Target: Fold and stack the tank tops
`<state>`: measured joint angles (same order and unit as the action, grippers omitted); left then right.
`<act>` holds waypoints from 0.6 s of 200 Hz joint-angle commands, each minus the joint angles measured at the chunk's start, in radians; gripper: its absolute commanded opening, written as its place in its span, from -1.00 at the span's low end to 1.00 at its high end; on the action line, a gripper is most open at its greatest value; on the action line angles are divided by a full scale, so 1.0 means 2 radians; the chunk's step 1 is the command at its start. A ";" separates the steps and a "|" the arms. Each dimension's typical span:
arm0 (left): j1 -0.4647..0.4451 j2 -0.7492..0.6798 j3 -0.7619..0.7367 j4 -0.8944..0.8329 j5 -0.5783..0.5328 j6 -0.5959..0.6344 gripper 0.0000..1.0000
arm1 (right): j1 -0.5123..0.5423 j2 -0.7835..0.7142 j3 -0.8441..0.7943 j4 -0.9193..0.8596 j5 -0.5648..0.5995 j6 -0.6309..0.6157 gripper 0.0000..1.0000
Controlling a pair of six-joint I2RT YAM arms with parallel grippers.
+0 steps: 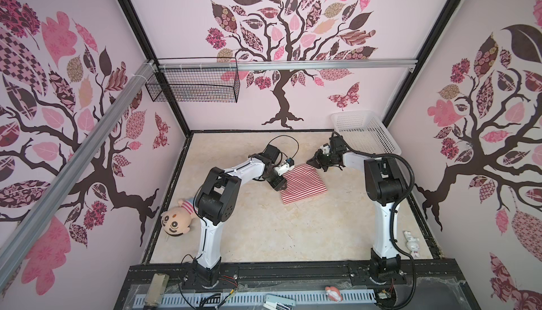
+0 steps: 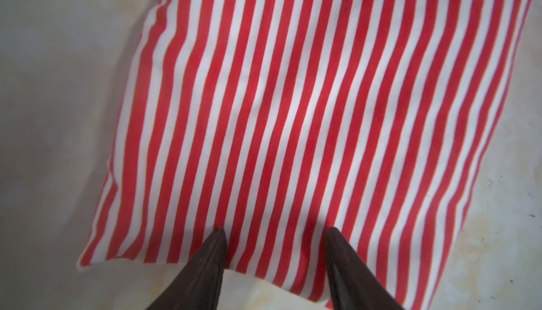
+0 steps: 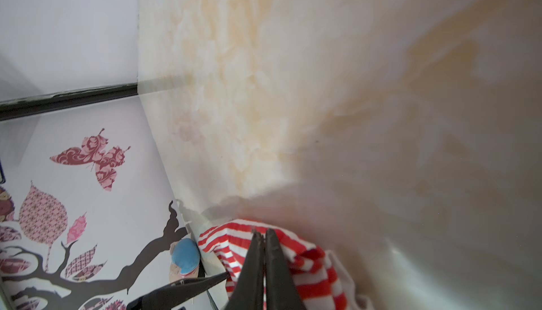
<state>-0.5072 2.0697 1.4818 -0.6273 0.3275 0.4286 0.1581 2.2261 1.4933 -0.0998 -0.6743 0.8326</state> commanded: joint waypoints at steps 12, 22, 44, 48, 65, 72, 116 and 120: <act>-0.005 0.009 0.014 -0.022 -0.015 0.011 0.14 | -0.011 0.024 0.028 -0.031 0.015 0.003 -0.79; -0.004 0.006 0.018 -0.021 -0.020 0.006 0.14 | -0.011 0.023 0.035 -0.027 0.007 0.003 -0.78; 0.003 0.001 0.039 -0.034 -0.014 -0.002 0.15 | -0.010 -0.005 0.033 -0.020 -0.009 -0.005 -0.67; 0.005 0.000 0.043 -0.035 -0.014 -0.005 0.15 | -0.009 -0.016 0.029 -0.020 -0.007 -0.007 -0.64; 0.016 -0.006 0.062 -0.030 -0.005 -0.019 0.17 | -0.007 -0.065 0.001 -0.024 0.008 -0.016 -0.46; 0.020 -0.006 0.069 -0.024 -0.005 -0.027 0.18 | -0.007 -0.084 -0.015 -0.025 0.015 -0.017 -0.37; 0.040 0.063 0.162 -0.058 0.004 -0.032 0.19 | 0.007 -0.177 -0.115 -0.012 0.016 -0.008 -0.27; 0.042 0.070 0.170 -0.064 0.006 -0.032 0.19 | 0.009 -0.185 -0.123 -0.012 0.016 -0.009 -0.27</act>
<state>-0.4458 2.1162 1.7344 -0.6964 0.3031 0.3840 0.1516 1.9385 1.3212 -0.1219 -0.6426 0.8158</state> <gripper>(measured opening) 0.596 0.365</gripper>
